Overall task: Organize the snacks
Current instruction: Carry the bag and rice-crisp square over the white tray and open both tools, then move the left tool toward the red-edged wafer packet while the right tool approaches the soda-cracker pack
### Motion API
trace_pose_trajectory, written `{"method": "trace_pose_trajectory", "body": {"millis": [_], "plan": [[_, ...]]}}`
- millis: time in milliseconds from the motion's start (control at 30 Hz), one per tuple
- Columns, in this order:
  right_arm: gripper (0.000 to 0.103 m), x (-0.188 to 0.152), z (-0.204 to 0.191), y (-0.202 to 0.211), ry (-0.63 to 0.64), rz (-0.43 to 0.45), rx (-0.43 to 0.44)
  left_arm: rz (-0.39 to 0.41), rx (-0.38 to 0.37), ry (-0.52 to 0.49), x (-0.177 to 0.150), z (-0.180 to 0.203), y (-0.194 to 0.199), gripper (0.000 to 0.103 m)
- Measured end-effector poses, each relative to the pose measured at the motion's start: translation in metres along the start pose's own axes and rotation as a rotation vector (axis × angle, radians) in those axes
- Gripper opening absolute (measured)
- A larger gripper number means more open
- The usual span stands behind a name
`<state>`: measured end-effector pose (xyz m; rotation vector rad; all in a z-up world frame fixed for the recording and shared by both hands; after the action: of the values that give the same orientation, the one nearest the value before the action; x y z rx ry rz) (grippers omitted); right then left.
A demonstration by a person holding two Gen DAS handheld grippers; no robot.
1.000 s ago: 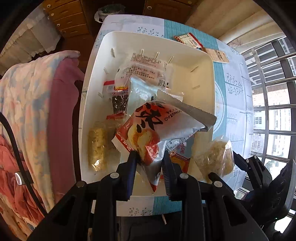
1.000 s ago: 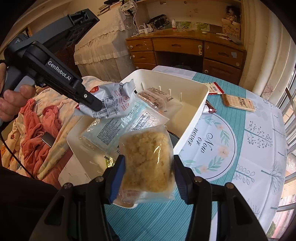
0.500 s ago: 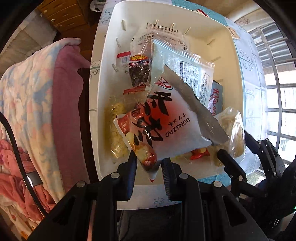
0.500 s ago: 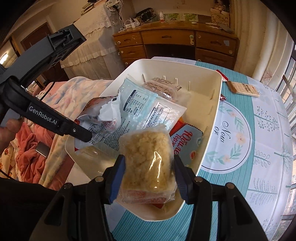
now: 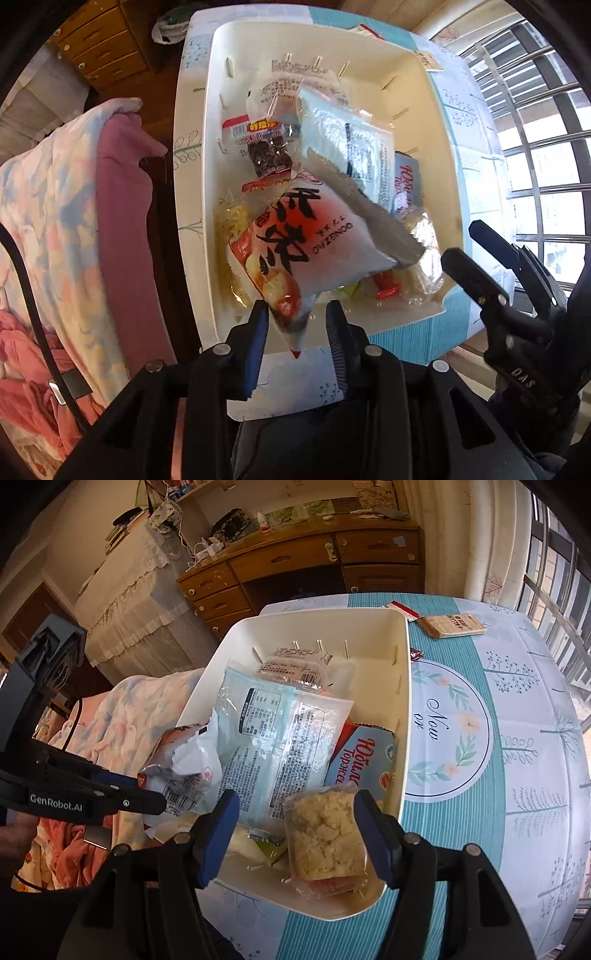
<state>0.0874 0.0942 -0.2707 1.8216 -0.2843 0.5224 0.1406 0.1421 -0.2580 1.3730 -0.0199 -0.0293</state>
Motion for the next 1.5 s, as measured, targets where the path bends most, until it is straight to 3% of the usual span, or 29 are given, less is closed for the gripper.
{"method": "trace_pose_trajectory", "body": {"millis": [133,300,500,967,1233,1500], "plan": [[0.067,0.015,0.004,0.014,-0.053,0.014,0.000,0.032,-0.018,-0.011,0.001,0.002,0.014,0.036],[0.073,0.042,0.015,0.036,-0.087,0.020,-0.029,0.112,-0.044,-0.050,0.007,0.013,0.044,0.056],[0.073,0.087,0.038,0.065,-0.133,0.056,-0.063,0.228,-0.059,-0.105,0.027,0.033,0.083,0.062],[0.076,0.189,0.123,0.082,-0.291,0.050,-0.105,0.405,-0.006,-0.135,0.125,0.087,0.139,0.076],[0.076,0.233,0.171,0.051,-0.388,0.009,-0.140,0.445,0.049,-0.156,0.203,0.112,0.125,0.076],[0.076,0.251,0.226,-0.017,-0.549,-0.062,-0.156,0.494,0.056,-0.175,0.278,0.130,0.070,0.076]]}}
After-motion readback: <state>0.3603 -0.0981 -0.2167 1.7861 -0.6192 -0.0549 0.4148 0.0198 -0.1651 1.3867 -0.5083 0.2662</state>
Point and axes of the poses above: each gripper's, at about its wrist camera, not at the fingertips, and y roughly against the way its jaws point, z to its right, x to its top, the point moved 4 cm from there along -y, roughly the way its jaws point, and after that the axes turned 1 degree about -x, right-handed, at the moved point
